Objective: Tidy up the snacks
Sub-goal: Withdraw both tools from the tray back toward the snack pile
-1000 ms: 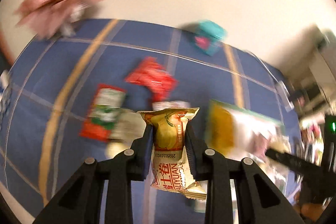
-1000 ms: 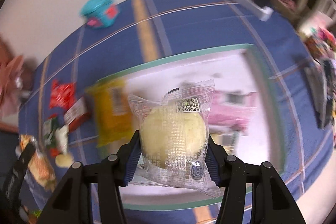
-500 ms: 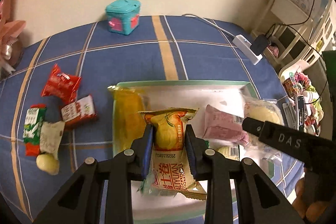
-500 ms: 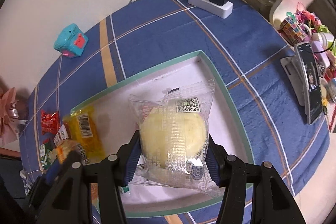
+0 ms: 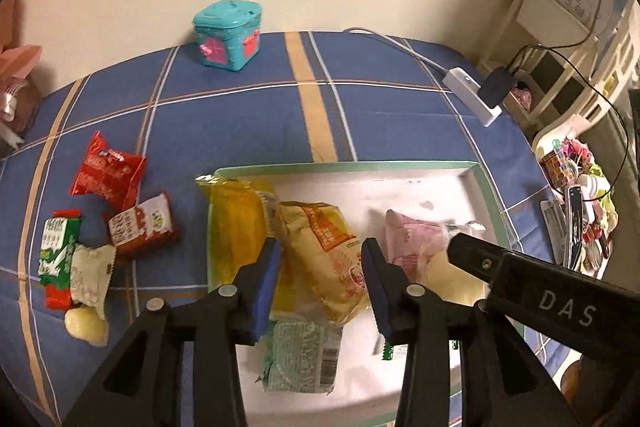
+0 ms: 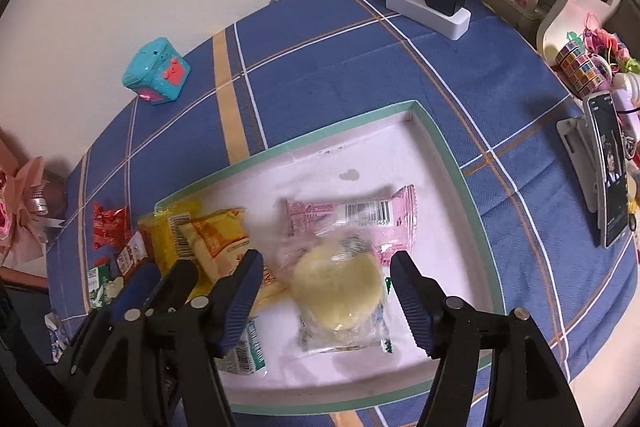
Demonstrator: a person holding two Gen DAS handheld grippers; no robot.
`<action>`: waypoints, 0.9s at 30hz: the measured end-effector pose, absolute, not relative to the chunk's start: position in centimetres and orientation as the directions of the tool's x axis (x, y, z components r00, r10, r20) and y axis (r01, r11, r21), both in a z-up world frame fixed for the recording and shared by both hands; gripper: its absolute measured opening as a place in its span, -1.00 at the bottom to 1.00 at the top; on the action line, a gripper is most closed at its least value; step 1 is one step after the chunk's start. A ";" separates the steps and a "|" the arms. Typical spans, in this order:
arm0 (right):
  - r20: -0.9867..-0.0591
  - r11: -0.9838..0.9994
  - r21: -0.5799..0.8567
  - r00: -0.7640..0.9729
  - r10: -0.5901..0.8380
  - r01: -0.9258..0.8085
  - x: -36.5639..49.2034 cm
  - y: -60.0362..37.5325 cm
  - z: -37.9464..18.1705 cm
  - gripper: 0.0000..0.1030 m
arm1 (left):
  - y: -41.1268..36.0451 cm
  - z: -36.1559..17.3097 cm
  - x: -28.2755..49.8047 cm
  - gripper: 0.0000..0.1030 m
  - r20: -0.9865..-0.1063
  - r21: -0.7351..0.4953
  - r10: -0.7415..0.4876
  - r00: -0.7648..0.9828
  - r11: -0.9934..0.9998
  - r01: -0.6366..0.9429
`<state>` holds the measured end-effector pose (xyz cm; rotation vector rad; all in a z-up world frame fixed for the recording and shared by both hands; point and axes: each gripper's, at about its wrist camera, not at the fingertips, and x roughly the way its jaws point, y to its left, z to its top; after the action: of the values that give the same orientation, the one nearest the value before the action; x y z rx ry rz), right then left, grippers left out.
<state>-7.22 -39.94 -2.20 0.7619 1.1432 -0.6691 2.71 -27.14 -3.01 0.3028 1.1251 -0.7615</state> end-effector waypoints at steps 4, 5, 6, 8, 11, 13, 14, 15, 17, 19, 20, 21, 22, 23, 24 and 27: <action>-0.962 0.587 0.161 0.260 -0.088 0.793 -7.3 -39.6 -1.8 0.35 | -25.8 -2.9 3.6 -0.01 -0.913 -0.129 -0.341 0.226 0.763 0.633; -0.962 0.589 0.159 0.258 -0.087 0.793 -7.3 -39.5 -1.8 0.36 | -25.4 -2.9 3.8 0.06 -0.917 -0.120 -0.326 0.231 0.776 0.619; -0.963 0.590 0.159 0.256 -0.085 0.792 -7.3 -39.4 -1.8 0.39 | -25.0 -2.9 4.0 0.09 -0.920 -0.111 -0.312 0.236 0.787 0.607; -0.969 0.601 0.144 0.236 -0.077 0.786 -7.2 -39.0 -2.0 0.46 | -24.2 -2.9 4.5 0.25 -0.926 -0.087 -0.281 0.251 0.807 0.584; -0.973 0.612 0.127 0.219 -0.078 0.781 -7.1 -38.5 -2.2 0.50 | -23.2 -2.8 4.9 0.39 -0.927 -0.070 -0.261 0.270 0.827 0.558; -0.973 0.621 0.121 0.215 -0.079 0.775 -7.1 -38.2 -2.2 0.60 | -22.4 -2.8 5.1 0.51 -0.928 -0.064 -0.250 0.277 0.838 0.542; -0.973 0.623 0.119 0.215 -0.081 0.773 -7.1 -38.1 -2.1 0.68 | -22.0 -2.8 5.1 0.55 -0.928 -0.059 -0.244 0.282 0.843 0.535; -0.973 0.625 0.116 0.215 -0.086 0.772 -7.2 -37.9 -2.0 0.71 | -21.7 -2.7 5.1 0.55 -0.927 -0.054 -0.240 0.288 0.846 0.531; -0.972 0.630 0.110 0.216 -0.094 0.769 -7.2 -37.7 -1.8 0.74 | -21.4 -2.6 5.1 0.57 -0.927 -0.049 -0.234 0.294 0.850 0.524; -0.971 0.631 0.107 0.216 -0.098 0.768 -7.2 -37.6 -1.6 0.77 | -21.1 -2.6 5.1 0.63 -0.926 -0.044 -0.230 0.299 0.854 0.519; -0.971 0.632 0.107 0.217 -0.100 0.768 -7.3 -37.5 -1.5 0.82 | -21.0 -2.6 5.1 0.66 -0.926 -0.043 -0.229 0.301 0.855 0.517; -0.970 0.634 0.106 0.219 -0.102 0.766 -7.3 -37.4 -1.3 0.89 | -20.9 -2.5 5.1 0.67 -0.925 -0.042 -0.229 0.304 0.855 0.517; -0.970 0.636 0.104 0.220 -0.105 0.764 -7.3 -37.2 -1.2 0.92 | -20.7 -2.4 5.1 0.68 -0.924 -0.041 -0.230 0.306 0.855 0.517; -0.969 0.638 0.103 0.221 -0.108 0.763 -7.3 -37.1 -1.1 0.97 | -20.6 -2.3 5.1 0.71 -0.923 -0.038 -0.228 0.310 0.856 0.516; -0.969 0.640 0.101 0.222 -0.111 0.761 -7.3 -37.0 -1.0 0.98 | -20.4 -2.2 5.2 0.73 -0.922 -0.036 -0.228 0.313 0.856 0.516; -0.968 0.643 0.098 0.223 -0.116 0.760 -7.3 -36.7 -0.8 0.99 | -19.9 -1.9 5.4 0.80 -0.919 -0.035 -0.231 0.319 0.855 0.517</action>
<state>-7.29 -36.67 -0.75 0.6516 1.2025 -0.6672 5.43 -19.86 -1.90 0.2870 1.1465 -0.5009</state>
